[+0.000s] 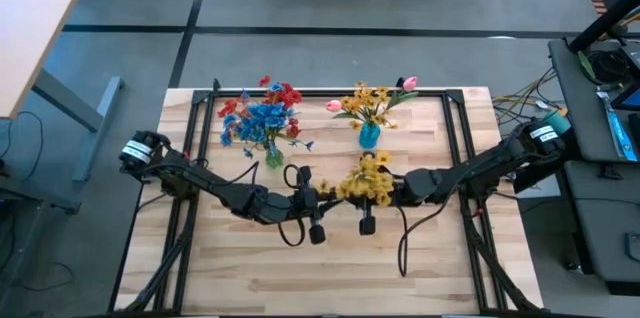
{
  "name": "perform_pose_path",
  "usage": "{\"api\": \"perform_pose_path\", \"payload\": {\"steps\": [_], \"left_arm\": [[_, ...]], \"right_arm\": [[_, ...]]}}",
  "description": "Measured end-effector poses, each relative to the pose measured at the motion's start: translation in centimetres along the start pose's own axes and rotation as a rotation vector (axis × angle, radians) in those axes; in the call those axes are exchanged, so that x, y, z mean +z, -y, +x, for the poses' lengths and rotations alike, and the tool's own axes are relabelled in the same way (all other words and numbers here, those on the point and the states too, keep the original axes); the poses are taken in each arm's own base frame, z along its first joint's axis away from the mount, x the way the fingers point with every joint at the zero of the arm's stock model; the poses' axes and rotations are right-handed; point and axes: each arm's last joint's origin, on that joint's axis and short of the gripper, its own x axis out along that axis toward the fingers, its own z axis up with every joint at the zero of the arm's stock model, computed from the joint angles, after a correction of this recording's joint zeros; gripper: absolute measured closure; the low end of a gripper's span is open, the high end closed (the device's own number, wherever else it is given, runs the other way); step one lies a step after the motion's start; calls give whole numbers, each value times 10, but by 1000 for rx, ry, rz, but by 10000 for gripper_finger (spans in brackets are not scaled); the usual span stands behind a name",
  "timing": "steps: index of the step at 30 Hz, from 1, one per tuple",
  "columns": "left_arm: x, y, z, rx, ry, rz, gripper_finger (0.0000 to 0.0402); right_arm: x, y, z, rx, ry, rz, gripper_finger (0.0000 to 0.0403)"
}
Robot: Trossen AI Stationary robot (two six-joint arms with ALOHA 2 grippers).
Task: Sort flowers into vase by color
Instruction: Put the yellow flowers into the blue vase
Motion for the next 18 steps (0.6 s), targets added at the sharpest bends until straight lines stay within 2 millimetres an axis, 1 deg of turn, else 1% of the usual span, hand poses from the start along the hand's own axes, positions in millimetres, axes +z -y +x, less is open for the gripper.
{"api": "perform_pose_path", "payload": {"steps": [2,5,7,10,13,15,18], "left_arm": [[0,2,-1,-24,0,-9,363],[1,4,-4,-43,-11,-4,319],[-1,6,-7,-49,-40,19,285],[-4,6,-12,-49,-101,57,243],[-2,7,-21,-68,-149,56,212],[2,4,-28,-65,-172,38,200],[7,0,-36,-23,-192,44,194]], "right_arm": [[2,1,-1,0,-3,0,392],[6,3,-4,-7,-13,-2,393],[9,6,-8,-58,-68,-10,393],[16,16,-17,-223,-203,-42,393],[20,31,-30,-433,-328,-95,394],[22,41,-39,-530,-366,-122,394],[25,59,-51,-605,-379,-119,394]]}}
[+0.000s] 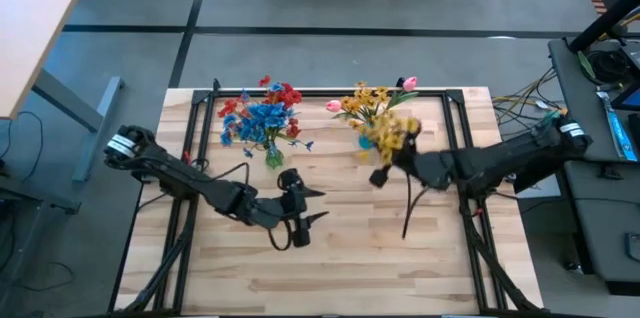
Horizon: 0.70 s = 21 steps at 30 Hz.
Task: Sort flowers into vase by color
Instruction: Put the yellow flowers into the blue vase
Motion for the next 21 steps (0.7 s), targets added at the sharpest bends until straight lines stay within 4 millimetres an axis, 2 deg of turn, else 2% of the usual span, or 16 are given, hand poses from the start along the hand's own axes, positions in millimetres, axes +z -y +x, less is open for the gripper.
{"api": "perform_pose_path", "payload": {"steps": [3,9,14,21], "left_arm": [[4,0,-13,24,22,20,194],[-5,-7,-34,-6,138,11,196],[-19,-13,-57,-63,235,-37,196],[-18,-19,-96,-150,434,-79,196]], "right_arm": [[-5,22,3,-70,-33,21,394],[-17,53,3,-105,-55,70,394],[-37,63,7,-120,-42,116,394],[-57,68,14,-153,80,147,394]]}}
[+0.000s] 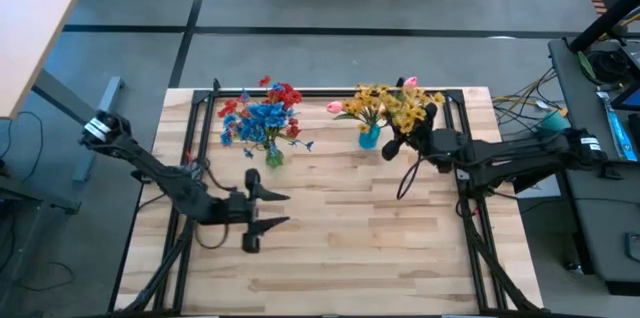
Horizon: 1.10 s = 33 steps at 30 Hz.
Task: Sort flowers into vase by color
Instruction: Put the yellow flowers into the blue vase
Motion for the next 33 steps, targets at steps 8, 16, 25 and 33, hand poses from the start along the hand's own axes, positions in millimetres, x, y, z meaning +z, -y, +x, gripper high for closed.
{"api": "perform_pose_path", "payload": {"steps": [8,16,25,33], "left_arm": [[13,-10,-24,-20,65,-56,196],[11,-20,-31,123,57,-64,196],[6,-25,-35,214,40,-56,196],[5,-24,-34,214,35,-51,196]], "right_arm": [[-7,5,3,8,59,14,394],[-16,0,10,13,21,-18,394],[-24,-4,16,4,-13,-32,394],[-24,-4,16,3,-10,-31,394]]}}
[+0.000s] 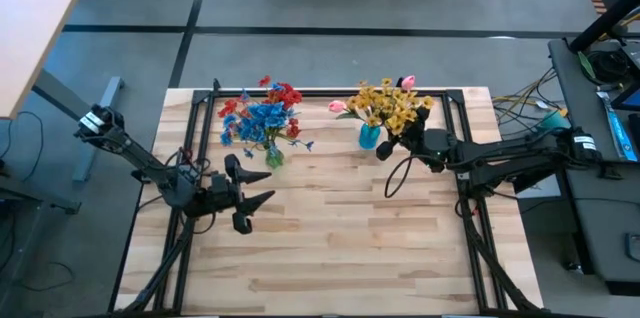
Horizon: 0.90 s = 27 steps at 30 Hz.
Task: Sort flowers into vase by color
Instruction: Put the yellow flowers into the blue vase
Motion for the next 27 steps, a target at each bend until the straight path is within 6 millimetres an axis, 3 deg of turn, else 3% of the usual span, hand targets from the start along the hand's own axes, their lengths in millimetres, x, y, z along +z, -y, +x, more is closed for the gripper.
{"api": "perform_pose_path", "payload": {"steps": [12,27], "left_arm": [[-1,0,0,1,-3,4,196],[-3,0,0,0,-16,-6,196]], "right_arm": [[9,0,13,-35,-4,-8,394],[-5,-12,27,-31,-69,-38,394]]}}
